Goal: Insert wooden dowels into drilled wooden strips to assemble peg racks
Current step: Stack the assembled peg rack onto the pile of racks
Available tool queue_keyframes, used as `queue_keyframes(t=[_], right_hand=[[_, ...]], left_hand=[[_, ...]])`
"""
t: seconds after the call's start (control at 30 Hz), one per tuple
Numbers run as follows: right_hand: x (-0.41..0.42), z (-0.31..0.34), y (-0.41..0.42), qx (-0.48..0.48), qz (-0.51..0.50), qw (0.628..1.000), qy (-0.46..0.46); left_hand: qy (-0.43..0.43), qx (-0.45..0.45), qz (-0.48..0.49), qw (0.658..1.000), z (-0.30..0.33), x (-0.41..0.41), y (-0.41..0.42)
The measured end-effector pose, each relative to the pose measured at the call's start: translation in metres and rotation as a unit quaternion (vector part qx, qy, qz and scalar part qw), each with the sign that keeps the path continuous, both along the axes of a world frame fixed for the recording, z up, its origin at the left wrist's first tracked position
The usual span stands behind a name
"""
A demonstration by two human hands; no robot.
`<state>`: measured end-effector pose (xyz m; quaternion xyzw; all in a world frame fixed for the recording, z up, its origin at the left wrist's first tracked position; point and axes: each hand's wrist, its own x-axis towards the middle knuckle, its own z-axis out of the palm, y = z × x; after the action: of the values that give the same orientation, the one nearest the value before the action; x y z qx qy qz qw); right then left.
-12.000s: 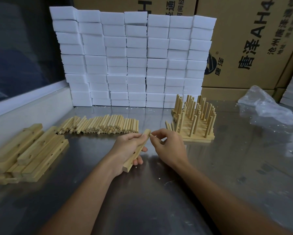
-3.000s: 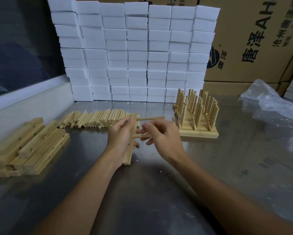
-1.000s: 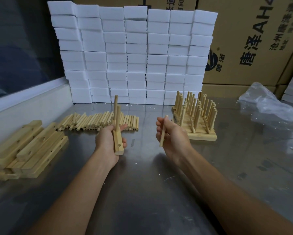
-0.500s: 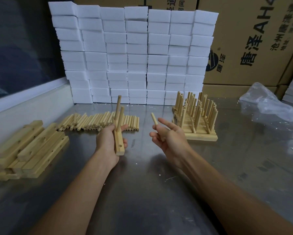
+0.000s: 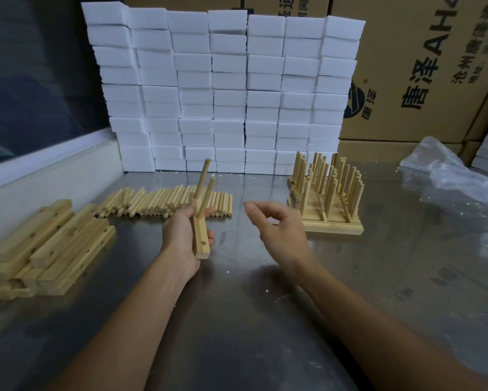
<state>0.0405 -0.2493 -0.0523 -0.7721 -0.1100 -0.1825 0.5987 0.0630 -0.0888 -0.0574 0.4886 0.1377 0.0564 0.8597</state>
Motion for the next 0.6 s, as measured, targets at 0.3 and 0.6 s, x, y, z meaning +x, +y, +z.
queue_keyframes(t=[0.3, 0.6], right_hand=[[-0.013, 0.001, 0.015, -0.257, 0.066, 0.956, -0.124], [-0.022, 0.016, 0.022, -0.459, 0.055, 0.854, -0.24]], left_hand=[[-0.027, 0.009, -0.012, 1.0, -0.002, 0.0, -0.003], [-0.026, 0.005, 0.019, 0.999, -0.004, -0.001, -0.011]])
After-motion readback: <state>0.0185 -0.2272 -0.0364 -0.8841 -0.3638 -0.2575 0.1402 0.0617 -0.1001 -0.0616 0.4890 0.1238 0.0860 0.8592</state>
